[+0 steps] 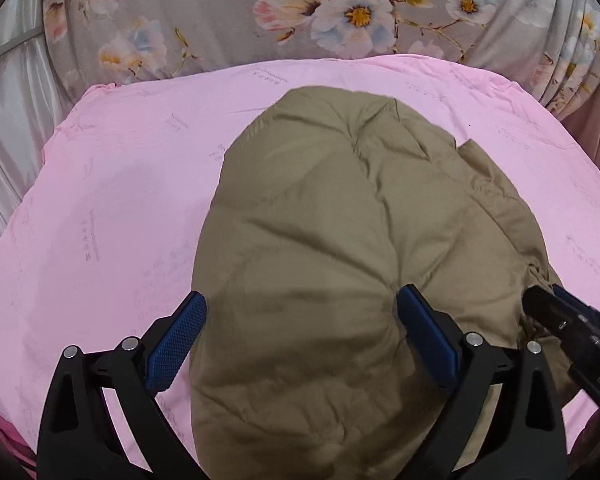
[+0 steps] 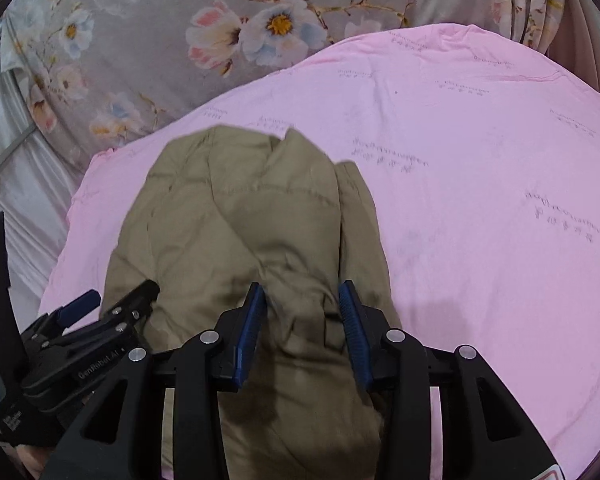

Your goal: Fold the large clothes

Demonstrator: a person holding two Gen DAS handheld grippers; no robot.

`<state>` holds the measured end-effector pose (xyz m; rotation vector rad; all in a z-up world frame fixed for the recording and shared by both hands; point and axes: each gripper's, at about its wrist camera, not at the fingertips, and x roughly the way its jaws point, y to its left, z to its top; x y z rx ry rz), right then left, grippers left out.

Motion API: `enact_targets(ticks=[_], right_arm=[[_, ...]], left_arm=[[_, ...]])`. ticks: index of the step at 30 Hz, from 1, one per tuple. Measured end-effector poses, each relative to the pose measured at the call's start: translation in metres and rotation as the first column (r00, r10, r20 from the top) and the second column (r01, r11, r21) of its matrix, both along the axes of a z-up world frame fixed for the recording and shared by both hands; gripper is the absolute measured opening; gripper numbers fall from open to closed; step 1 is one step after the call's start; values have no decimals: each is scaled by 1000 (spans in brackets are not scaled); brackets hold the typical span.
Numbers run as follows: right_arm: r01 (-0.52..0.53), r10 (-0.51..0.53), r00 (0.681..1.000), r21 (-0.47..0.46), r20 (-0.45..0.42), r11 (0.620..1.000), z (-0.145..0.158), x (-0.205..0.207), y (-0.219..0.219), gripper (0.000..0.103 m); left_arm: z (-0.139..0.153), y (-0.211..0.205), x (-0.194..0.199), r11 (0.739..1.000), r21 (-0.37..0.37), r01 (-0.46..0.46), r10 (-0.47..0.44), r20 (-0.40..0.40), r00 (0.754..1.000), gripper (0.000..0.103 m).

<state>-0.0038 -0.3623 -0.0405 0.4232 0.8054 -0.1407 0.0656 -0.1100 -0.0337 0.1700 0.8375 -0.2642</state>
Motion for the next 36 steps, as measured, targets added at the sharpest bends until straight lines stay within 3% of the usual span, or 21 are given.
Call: enact_targets(ticks=[3, 9, 12, 15, 17, 22, 25, 31, 34, 36], right_arm=[[-1, 1, 1000, 3, -14, 1000, -16, -12, 4, 38], [1, -1, 1000, -23, 12, 1000, -24, -16, 6, 39], [-4, 4, 1000, 9, 3, 1000, -17, -19, 1, 39], [2, -4, 999, 49, 33, 999, 1, -26, -9, 47], [15, -20, 998, 74, 65, 997, 13, -28, -20, 63], [73, -84, 995, 169, 60, 983, 16, -19, -71, 66], [79, -85, 996, 288, 9, 954, -3, -9, -97, 67], [8, 41, 996, 539, -80, 842, -48, 15, -118, 67], [-44, 110, 991, 603, -74, 797, -57, 23, -106, 67], [-58, 127, 989, 602, -73, 796, -59, 26, -97, 67]], left_arm=[[-4, 7, -5, 1000, -15, -9, 9, -16, 1000, 96], [-9, 5, -13, 1000, 22, -17, 16, 35, 999, 96], [-5, 12, -12, 1000, -6, -15, 15, -4, 1000, 96], [-2, 23, -8, 999, -48, -14, 11, -56, 998, 96], [0, 32, -4, 996, -82, -17, 9, -96, 995, 96], [6, 52, 11, 985, -168, -34, 5, -172, 985, 96], [4, 65, 27, 970, -240, -27, -28, -221, 975, 96], [-14, 73, 52, 927, -375, -8, -125, -331, 935, 97], [-21, 69, 57, 909, -418, 10, -175, -358, 917, 98], [-25, 66, 60, 904, -427, 9, -182, -365, 913, 98]])
